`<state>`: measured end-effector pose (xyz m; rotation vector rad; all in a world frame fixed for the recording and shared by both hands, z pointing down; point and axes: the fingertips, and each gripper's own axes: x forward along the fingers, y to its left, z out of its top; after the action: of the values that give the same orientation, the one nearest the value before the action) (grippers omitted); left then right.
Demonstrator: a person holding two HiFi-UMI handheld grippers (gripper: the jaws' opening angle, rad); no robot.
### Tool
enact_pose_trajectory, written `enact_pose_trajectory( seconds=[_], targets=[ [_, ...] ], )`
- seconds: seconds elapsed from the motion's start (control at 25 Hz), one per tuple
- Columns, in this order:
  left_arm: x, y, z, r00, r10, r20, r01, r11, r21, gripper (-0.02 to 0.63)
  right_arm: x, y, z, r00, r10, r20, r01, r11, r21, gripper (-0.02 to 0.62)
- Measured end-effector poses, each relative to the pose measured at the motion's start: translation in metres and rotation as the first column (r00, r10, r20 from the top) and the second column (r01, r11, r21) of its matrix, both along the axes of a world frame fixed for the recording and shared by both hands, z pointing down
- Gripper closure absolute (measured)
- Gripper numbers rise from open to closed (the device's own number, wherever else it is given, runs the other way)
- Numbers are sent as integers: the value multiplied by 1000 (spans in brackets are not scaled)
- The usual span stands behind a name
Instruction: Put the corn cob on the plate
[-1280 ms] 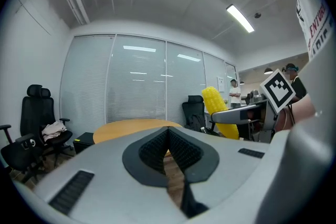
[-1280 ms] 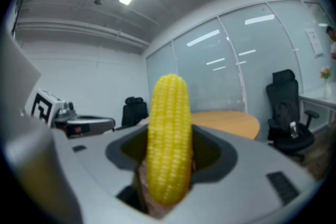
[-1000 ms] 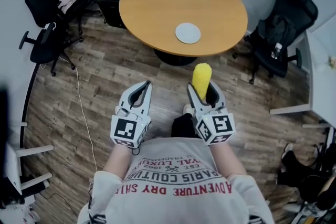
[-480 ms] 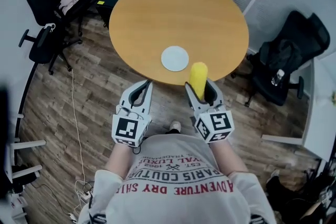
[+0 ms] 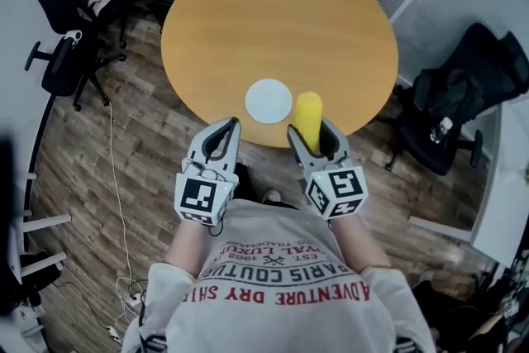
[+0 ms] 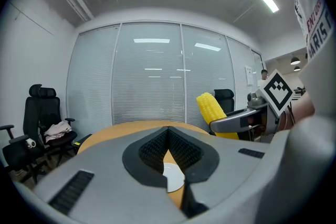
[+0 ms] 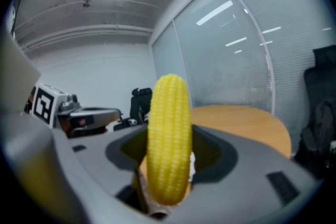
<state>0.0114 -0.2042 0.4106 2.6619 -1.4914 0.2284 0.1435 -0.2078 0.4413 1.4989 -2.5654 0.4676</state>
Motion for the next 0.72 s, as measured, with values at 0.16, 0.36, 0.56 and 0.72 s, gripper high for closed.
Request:
enact_pose_trajectory(
  seconds=[0.16,0.36,0.56,0.72],
  targets=[
    [-5,-31,6,999,36,14,-36,999,5,574,-4,-25,15,1000,23,-16,-24,999,-43,332],
    [-14,-79,9,997,72,-13,-72,997,-15,574,-13,-60,37,998,47,-41,-51,992,-113,331],
    [-18,-113,21,994,109,-16,-109,993,-41,574,-22,-86,68,996,47,-77,-61,980,-190,331],
    [-27,-131,33,993,121,-16,-122,991,-61,574,-33,-102,94,996,40,-79,-59,965,-255,332]
  ],
)
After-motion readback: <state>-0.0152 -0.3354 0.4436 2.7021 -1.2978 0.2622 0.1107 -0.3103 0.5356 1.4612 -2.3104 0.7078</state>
